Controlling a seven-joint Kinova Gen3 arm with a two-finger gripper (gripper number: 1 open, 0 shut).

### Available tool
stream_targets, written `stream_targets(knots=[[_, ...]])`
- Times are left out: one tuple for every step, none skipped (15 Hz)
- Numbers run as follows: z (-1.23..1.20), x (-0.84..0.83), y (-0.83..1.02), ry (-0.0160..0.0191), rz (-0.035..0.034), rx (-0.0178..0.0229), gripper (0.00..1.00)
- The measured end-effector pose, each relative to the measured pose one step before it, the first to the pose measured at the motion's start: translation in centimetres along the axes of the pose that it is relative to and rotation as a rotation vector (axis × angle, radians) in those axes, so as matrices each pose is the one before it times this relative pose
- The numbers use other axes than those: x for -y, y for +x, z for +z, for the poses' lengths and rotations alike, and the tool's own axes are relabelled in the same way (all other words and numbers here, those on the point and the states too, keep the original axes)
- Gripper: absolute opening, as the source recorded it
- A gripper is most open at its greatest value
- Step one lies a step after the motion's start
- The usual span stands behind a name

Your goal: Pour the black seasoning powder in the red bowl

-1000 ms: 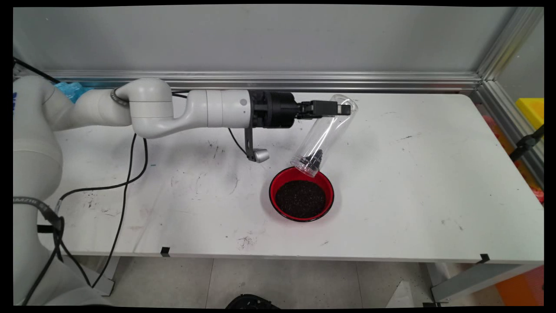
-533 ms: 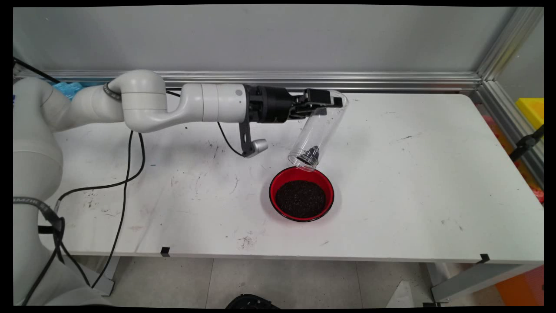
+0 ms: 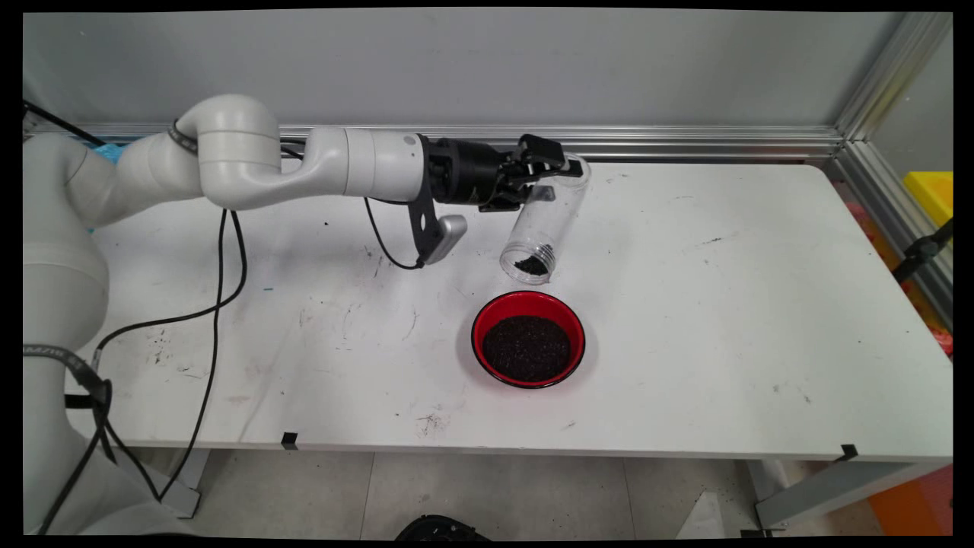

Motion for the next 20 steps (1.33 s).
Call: stream_targets(knots=[[-0.112, 0.016, -0.283, -0.01500, -0.03436, 0.00133, 0.00], [-0.067, 0.020, -0.176, -0.00924, -0.02213, 0.00043, 0.00], [-0.119, 0.039, -0.345, -0.01737, -0.04369, 0.00035, 0.00], [-0.094, 0.044, -0.242, -0.01202, -0.03013, -0.00028, 0.00], [-0.152, 0.077, -0.389, -0.01960, -0.04695, -0.00138, 0.00], [-0.168, 0.018, -0.275, -0.01987, -0.03633, -0.00395, 0.00], [-0.233, -0.005, -0.281, -0.02453, -0.04288, -0.00577, 0.00], [-0.159, -0.008, -0.166, -0.01482, -0.02566, -0.00337, 0.00], [-0.233, 0.001, -0.252, -0.02093, -0.03841, -0.00307, 0.00], [-0.274, 0.027, -0.314, -0.02458, -0.04833, -0.00286, 0.00], [-0.227, 0.052, -0.282, -0.01951, -0.04271, 0.00001, 0.00], [-0.154, 0.051, -0.185, -0.01268, -0.02907, 0.00020, 0.00], [-0.238, 0.135, -0.328, -0.01944, -0.05047, 0.00151, 0.00], [-0.228, 0.178, -0.306, -0.01820, -0.04960, 0.00130, 0.00], [-0.124, 0.112, -0.163, -0.01036, -0.02788, 0.00053, 0.00], [-0.148, 0.160, -0.190, -0.01215, -0.03512, 0.00139, 0.00], [-0.201, 0.220, -0.249, -0.01616, -0.04807, 0.00237, 0.00], [-0.185, 0.200, -0.201, -0.01331, -0.04357, 0.00329, 0.00], [-0.195, 0.241, -0.184, -0.01535, -0.05040, 0.00290, 0.00], [-0.209, 0.233, -0.156, -0.01454, -0.04950, 0.00294, 0.00]])
